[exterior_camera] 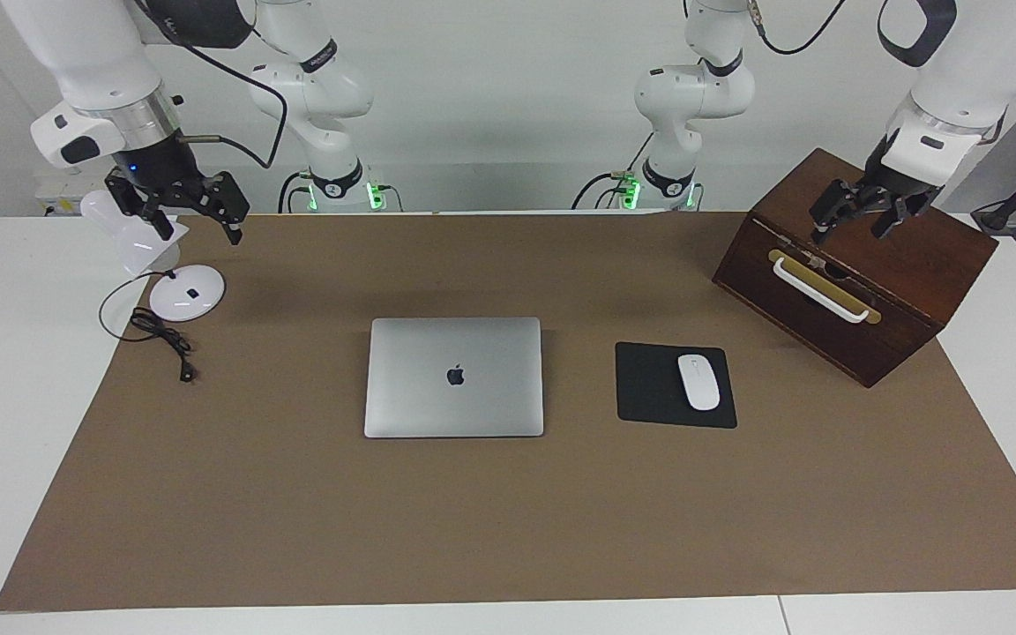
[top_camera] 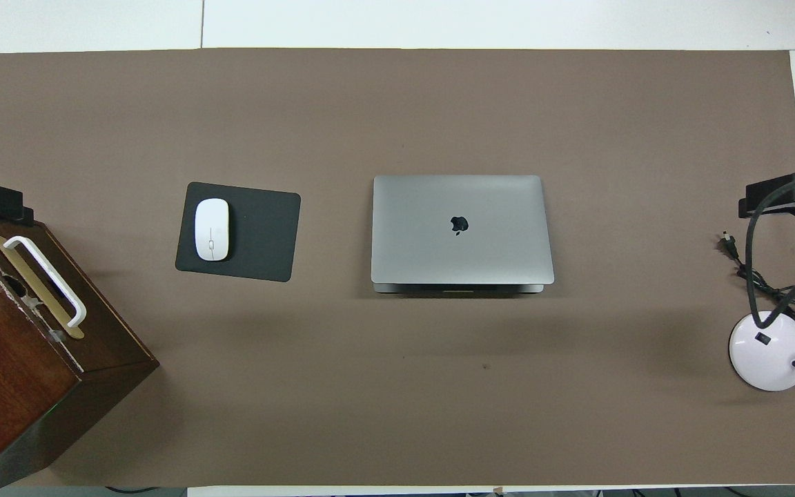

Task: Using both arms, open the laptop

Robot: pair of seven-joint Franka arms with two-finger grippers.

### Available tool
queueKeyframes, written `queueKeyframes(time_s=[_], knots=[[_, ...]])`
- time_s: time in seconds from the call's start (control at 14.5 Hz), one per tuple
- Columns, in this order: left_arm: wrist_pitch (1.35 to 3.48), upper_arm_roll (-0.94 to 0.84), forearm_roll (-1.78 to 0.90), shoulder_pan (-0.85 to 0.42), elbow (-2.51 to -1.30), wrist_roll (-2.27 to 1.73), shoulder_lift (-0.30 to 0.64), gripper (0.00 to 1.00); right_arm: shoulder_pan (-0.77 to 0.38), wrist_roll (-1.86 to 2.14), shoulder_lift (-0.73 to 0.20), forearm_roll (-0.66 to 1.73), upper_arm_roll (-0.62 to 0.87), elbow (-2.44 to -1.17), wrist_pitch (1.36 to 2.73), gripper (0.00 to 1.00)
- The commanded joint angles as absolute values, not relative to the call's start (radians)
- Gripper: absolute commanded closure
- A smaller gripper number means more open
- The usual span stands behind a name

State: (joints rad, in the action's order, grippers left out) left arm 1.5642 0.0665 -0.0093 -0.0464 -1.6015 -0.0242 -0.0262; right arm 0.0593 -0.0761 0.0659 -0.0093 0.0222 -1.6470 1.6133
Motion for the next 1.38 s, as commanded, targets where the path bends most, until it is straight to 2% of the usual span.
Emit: queueKeyframes(time_s=[0.0, 1.31], knots=[[1.555, 0.071, -0.018, -0.051, -1.606, -0.038, -0.035, 0.00, 0.074, -0.067, 0.075, -0.002, 0.026, -1.661, 1.634, 0.00], [1.580, 0.074, -0.018, -0.049, -1.624, -0.049, -0.049, 0.00, 0.084, -0.046, 0.081, 0.000, 0.026, -1.698, 1.695, 0.00]])
